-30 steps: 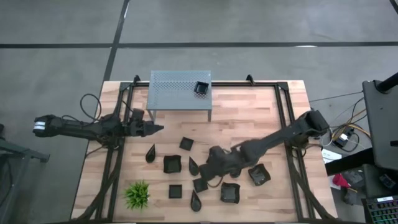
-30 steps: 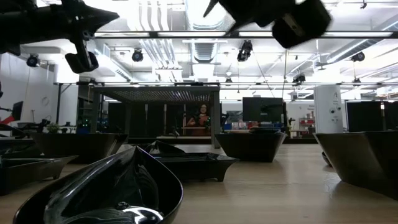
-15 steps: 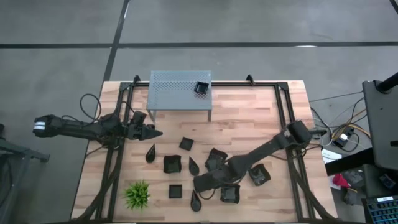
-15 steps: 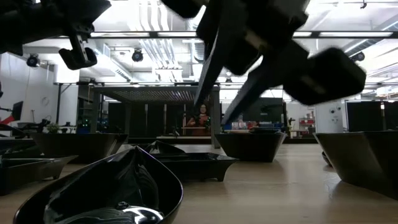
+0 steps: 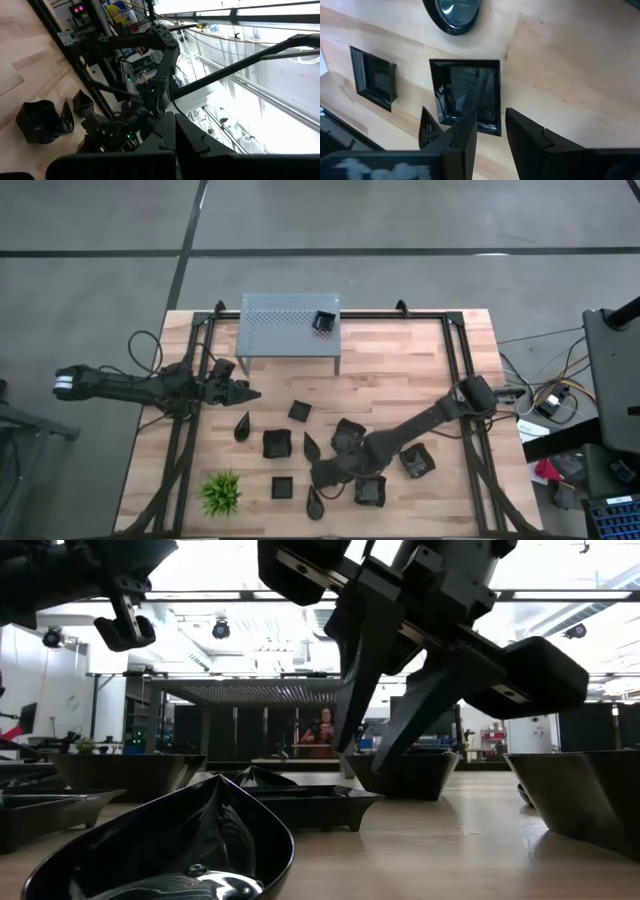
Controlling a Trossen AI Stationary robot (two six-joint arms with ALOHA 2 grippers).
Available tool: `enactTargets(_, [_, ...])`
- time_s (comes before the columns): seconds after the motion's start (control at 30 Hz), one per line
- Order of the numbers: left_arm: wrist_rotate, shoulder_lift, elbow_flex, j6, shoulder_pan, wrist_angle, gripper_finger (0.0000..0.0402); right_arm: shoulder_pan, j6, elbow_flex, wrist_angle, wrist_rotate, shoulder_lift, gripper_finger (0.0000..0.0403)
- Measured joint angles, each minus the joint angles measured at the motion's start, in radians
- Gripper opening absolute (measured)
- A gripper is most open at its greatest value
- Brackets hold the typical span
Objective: Pick & Place Mini shaped plates
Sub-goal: Stack the square plate on top of the other square plates on the shelf
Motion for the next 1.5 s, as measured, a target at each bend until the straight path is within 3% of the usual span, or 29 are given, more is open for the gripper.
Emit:
enactTargets(0.17, [0.065, 0.0, 0.0, 0.012, -0.001, -0.001, 0.0, -0.005, -0.008, 0.0, 0.002, -0.002, 0.003, 0.0095])
enactTargets(0.27, [0.132, 0.0, 0.0, 0.071, -0.002, -0.01, 0.0, -0.005, -0.007, 0.0, 0.003, -0.003, 0.003, 0.0098])
enactTargets(0.4, [0.144, 0.0, 0.014, 0.165, -0.008, -0.062, 0.0, -0.005, -0.004, 0.0, 0.012, -0.003, 0.004, 0.0099])
enactTargets(0.47, [0.146, 0.0, 0.049, 0.235, -0.013, -0.166, 0.0, -0.005, -0.004, 0.0, 0.013, -0.003, 0.004, 0.01])
enactTargets(0.7, [0.129, 0.016, 0.269, 0.629, -0.027, -0.784, 0.0, -0.006, 0.0, 0.0, 0.014, -0.002, 0.004, 0.01])
enactTargets(0.83, [0.116, 0.022, 0.355, 0.764, -0.027, -0.949, 0.0, -0.007, 0.0, 0.0, 0.015, -0.001, 0.004, 0.01])
enactTargets(1.1, [0.108, 0.022, 0.379, 0.825, -0.03, -0.972, 0.0, -0.006, -0.027, -0.002, 0.014, 0.054, 0.004, 0.0099])
enactTargets(1.5, [0.103, 0.023, 0.377, 0.892, -0.06, -1.03, 0.0, 0.015, -0.027, -0.002, 0.019, 0.051, 0.004, 0.0084])
